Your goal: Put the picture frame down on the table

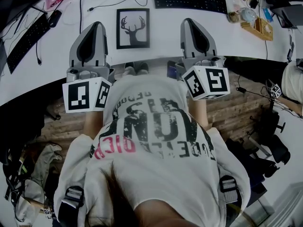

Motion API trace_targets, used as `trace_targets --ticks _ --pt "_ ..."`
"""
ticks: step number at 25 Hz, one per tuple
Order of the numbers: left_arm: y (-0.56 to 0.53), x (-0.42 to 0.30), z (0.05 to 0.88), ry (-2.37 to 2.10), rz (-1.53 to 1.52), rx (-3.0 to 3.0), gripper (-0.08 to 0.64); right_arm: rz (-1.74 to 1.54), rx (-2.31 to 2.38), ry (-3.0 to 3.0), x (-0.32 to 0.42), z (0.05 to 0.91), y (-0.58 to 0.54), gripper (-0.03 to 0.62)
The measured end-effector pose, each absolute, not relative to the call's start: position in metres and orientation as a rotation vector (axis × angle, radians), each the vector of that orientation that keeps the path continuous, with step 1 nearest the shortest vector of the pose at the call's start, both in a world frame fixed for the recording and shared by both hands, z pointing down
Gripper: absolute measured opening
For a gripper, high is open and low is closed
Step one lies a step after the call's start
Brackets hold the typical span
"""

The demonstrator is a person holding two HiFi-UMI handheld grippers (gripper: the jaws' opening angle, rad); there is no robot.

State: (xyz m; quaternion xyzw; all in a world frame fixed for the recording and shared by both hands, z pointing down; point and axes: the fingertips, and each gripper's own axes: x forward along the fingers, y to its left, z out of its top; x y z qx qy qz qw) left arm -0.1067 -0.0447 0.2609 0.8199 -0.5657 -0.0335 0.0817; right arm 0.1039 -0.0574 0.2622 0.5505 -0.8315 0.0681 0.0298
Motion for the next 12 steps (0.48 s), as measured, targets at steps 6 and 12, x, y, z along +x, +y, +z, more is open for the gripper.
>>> trace_targets --ticks 6,12 --pt "-0.0487 -0.1046 0.2621 -1.678 -0.102 2.456 0.002 0.199 1.691 -2.561 0.1040 0.2626 -0.0604 0.002" --pt "-0.0516 -0.1032 0.2613 -1.675 -0.099 2.455 0.002 0.205 1.696 -2.554 0.1064 0.2620 -0.0629 0.002"
